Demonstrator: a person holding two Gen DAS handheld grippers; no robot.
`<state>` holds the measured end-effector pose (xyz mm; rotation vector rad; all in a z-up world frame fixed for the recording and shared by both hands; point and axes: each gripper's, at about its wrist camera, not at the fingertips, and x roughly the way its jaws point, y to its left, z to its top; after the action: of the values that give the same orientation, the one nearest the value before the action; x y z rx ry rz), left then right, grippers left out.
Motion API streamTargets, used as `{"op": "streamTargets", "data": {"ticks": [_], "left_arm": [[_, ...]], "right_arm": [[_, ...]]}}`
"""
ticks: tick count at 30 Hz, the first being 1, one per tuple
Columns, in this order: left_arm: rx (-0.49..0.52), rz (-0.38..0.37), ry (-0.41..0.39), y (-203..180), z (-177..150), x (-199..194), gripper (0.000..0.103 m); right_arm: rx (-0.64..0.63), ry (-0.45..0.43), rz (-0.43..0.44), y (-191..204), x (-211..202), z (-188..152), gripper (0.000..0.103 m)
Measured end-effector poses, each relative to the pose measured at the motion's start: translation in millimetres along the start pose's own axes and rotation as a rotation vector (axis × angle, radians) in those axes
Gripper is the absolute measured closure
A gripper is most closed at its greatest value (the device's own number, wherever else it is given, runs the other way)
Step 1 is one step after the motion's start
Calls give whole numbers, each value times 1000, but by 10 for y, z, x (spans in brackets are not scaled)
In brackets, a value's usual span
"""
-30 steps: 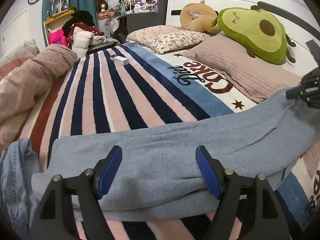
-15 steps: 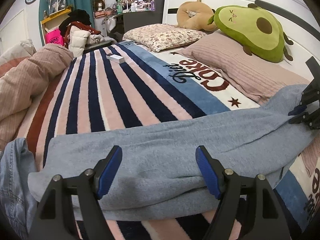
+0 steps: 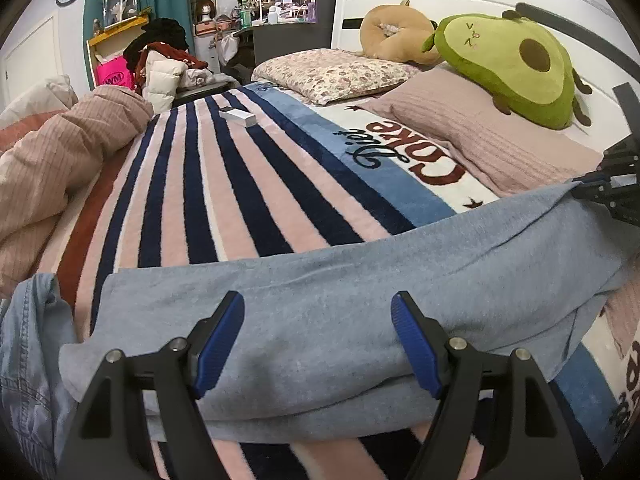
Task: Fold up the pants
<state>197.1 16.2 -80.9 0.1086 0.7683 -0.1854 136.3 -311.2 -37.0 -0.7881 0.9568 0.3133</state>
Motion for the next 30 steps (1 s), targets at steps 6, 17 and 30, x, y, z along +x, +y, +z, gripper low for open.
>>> {"op": "streamTargets", "data": {"ticks": [6,17,30], "left_arm": [[-4,18,13,44,-13,53,31],[-16,-15,-18,-1,5,-26,24],[-50,-55,-89,-221,41,-254,20]], "right_arm": [[37,39,-24,-44,309,-7,100],[393,-66,-11,-529,-389,-472,41],[1083,-174,-9,-809,-1154,-2599,32]]}}
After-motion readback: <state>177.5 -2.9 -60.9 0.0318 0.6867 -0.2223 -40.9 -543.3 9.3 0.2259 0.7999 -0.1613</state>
